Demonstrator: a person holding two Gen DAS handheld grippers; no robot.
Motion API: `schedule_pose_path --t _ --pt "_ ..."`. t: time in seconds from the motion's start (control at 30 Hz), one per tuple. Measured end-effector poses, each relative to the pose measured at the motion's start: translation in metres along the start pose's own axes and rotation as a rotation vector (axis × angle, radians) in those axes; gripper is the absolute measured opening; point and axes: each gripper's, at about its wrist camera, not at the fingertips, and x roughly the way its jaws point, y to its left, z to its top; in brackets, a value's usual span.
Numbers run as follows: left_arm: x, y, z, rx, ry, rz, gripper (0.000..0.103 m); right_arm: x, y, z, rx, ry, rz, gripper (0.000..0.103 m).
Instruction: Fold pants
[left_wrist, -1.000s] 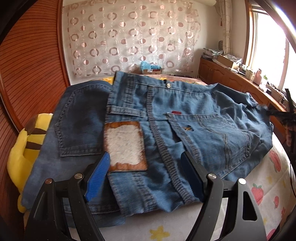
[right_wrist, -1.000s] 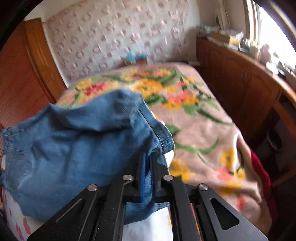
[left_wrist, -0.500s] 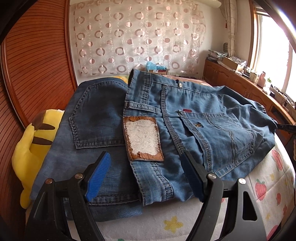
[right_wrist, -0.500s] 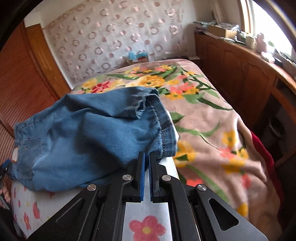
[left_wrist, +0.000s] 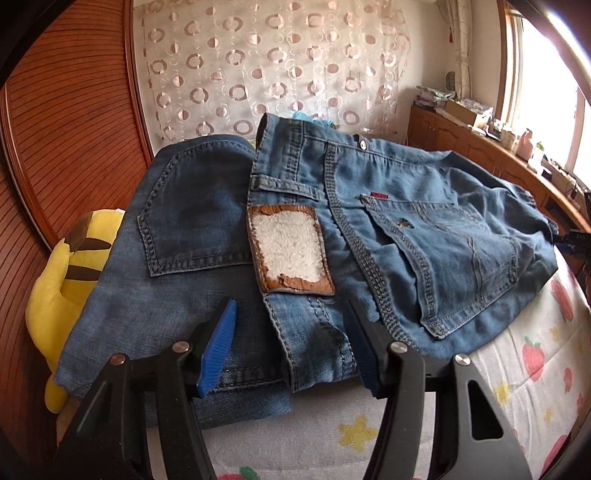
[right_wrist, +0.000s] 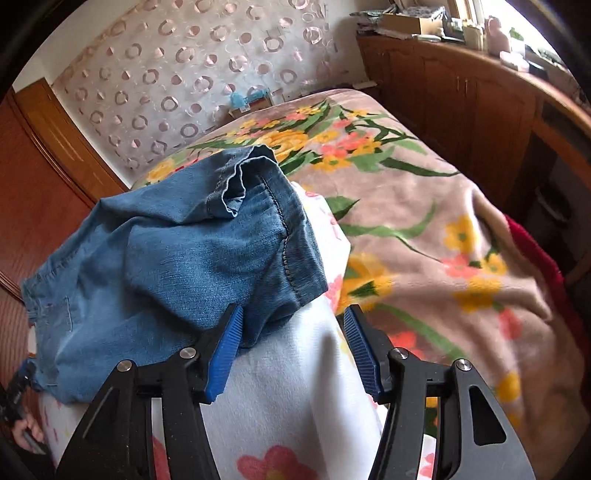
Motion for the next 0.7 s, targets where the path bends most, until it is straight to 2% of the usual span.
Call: schedule_pose_path --t 0.13,0.27,0.3,0.4,0.53,0.6,0.7 --pt "0.001 0.000 0.000 -0.001 0.004 0.000 0.060 0.001 0.001 0.009 -0.016 0.004 0.010 0.057" --pt "0.002 0.002 0.000 -0.006 0.010 0.000 0.060 0.000 0.010 0.012 -0.066 -0.008 0.005 0.036" --pt "0.002 0.002 0.000 -0.005 0.009 0.002 0.060 -0.004 0.015 0.011 -0.087 -0.022 0.001 0.027" --pt "0.001 0.002 0.000 0.001 0.003 -0.003 0.060 -0.024 0.030 0.004 -0.147 -0.073 0.014 0.014" --pt "-0.008 -0.004 -0.006 0.018 -0.009 -0.034 0.039 -0.031 0.037 0.002 -0.193 -0.134 0.032 0.011" --pt "-0.008 -0.004 -0.010 0.014 -0.002 -0.050 0.035 -0.030 0.036 0.001 -0.204 -0.142 0.034 0.011" --pt "-0.004 -0.007 -0.016 0.025 0.021 -0.051 0.035 -0.025 0.037 -0.002 -0.226 -0.149 0.020 0.011"
